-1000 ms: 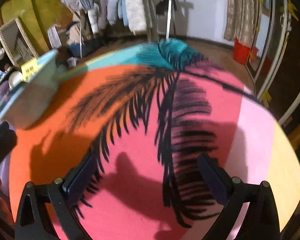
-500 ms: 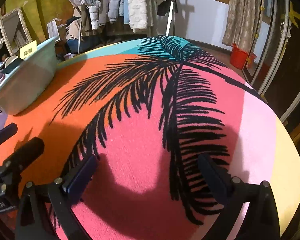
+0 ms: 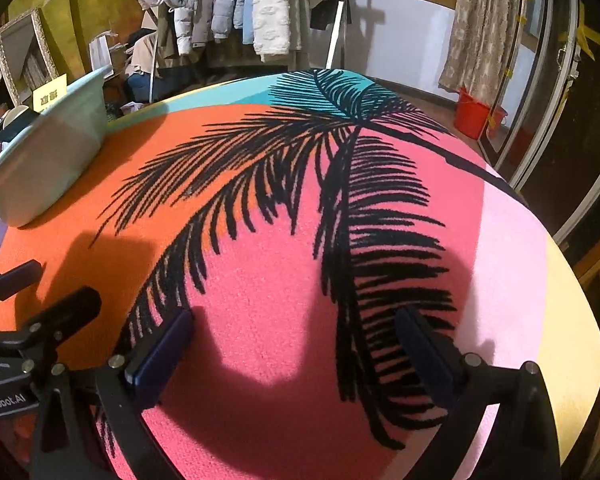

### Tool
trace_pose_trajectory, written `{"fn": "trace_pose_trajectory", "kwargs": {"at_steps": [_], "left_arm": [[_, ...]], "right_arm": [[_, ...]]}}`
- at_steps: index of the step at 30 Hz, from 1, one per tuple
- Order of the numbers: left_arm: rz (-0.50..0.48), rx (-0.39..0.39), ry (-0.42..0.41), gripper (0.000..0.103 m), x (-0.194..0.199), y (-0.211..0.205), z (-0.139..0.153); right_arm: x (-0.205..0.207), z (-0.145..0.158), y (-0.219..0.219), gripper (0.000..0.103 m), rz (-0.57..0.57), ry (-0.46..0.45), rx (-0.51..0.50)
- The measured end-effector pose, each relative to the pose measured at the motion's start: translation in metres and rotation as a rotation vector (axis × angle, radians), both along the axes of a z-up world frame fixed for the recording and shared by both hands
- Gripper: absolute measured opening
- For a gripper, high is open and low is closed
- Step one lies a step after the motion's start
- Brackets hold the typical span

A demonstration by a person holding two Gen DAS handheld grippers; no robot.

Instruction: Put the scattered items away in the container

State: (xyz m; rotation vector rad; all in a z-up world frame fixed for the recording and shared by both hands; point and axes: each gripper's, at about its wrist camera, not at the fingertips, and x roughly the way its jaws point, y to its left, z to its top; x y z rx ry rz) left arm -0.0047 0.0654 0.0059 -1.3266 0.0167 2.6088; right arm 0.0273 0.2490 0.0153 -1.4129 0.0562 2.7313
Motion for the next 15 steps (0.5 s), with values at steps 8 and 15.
{"fn": "trace_pose_trajectory", "kwargs": {"at_steps": [8,15], "left_arm": [[-0.001,-0.085,-0.008,0.103,0.000,0.009,-0.002],[-0.002,-0.087,-0.007,0.103,0.002,0.007,-0.001]], "right_arm": [[0.002,0.002,0.015,0.103,-0.041,0.010,-0.025],[0.002,0.001,0.020,0.103,-0.061,0.001,-0.001]]}}
